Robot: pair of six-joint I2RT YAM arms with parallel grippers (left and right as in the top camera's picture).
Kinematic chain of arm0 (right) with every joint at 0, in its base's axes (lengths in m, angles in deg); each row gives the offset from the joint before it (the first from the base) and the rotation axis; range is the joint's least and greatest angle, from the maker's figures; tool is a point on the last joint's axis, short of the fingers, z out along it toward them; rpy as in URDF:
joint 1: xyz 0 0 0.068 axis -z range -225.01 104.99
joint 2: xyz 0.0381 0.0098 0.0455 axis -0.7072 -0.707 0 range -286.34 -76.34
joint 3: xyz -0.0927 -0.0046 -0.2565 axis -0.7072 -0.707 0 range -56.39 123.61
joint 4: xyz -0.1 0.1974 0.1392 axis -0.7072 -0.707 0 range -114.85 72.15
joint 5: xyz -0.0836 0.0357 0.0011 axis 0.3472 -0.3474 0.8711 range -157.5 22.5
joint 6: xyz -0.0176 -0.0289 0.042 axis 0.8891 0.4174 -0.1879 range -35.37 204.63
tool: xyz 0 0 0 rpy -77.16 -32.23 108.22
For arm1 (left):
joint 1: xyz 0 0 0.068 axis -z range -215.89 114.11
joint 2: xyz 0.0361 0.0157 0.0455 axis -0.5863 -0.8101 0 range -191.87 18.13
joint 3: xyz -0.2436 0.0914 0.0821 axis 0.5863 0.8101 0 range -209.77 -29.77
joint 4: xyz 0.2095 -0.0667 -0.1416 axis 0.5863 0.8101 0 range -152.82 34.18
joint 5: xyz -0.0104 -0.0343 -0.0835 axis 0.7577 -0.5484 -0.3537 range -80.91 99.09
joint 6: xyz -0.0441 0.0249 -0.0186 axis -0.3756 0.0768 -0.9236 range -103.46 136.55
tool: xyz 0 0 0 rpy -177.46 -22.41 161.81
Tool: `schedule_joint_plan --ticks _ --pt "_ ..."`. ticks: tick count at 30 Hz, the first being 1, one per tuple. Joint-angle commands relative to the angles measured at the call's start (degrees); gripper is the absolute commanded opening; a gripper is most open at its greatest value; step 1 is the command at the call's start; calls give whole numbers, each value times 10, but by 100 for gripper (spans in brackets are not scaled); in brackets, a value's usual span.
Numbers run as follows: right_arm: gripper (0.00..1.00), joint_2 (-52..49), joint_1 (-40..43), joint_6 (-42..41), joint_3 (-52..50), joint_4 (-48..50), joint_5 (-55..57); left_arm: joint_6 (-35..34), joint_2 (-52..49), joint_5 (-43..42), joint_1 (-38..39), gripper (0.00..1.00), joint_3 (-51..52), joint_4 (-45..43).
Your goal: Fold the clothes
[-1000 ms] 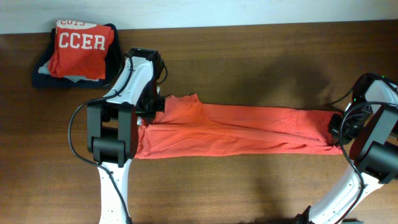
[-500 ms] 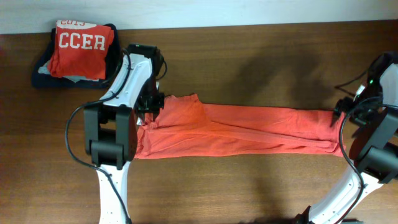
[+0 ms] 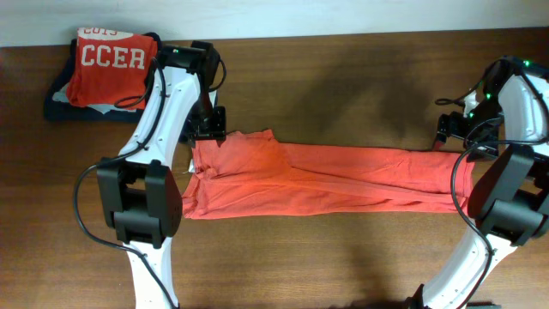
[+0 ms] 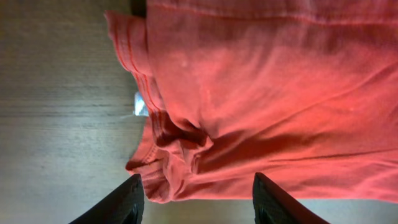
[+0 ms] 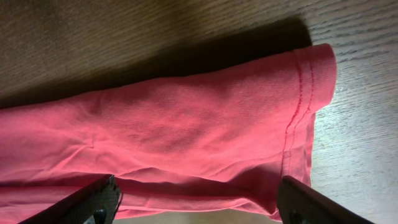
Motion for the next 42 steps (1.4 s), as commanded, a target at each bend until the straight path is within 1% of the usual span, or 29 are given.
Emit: schedule_joint_plan --ticks 1,3,6,7,10,14,18,28,32,41,42 --pt "89 3 2 3 7 2 -3 -4 10 -18 -2 56 16 -7" --pt "99 3 2 3 7 3 -3 -17 10 -18 -3 56 25 -16" --pt "99 3 2 3 7 3 -3 -33 10 -17 -5 54 45 -30" --pt "99 3 2 3 7 3 -3 -40 10 -18 -5 50 53 -36" --pt "99 3 2 3 7 3 -3 -54 10 -20 -4 44 82 -51" --pt "99 3 2 3 7 3 -3 -55 10 -20 -3 44 108 -72" --pt "99 3 2 3 7 3 -3 -71 10 -20 -5 44 134 -97" --pt "99 3 2 3 7 3 -3 -71 10 -19 -5 43 171 -120" --pt "99 3 2 3 7 3 -3 -71 10 -16 -8 31 171 -120" --pt "99 3 2 3 7 3 -3 -70 10 0 -7 29 171 -119" --pt "99 3 2 3 7 3 -3 -70 10 2 -8 22 171 -117"
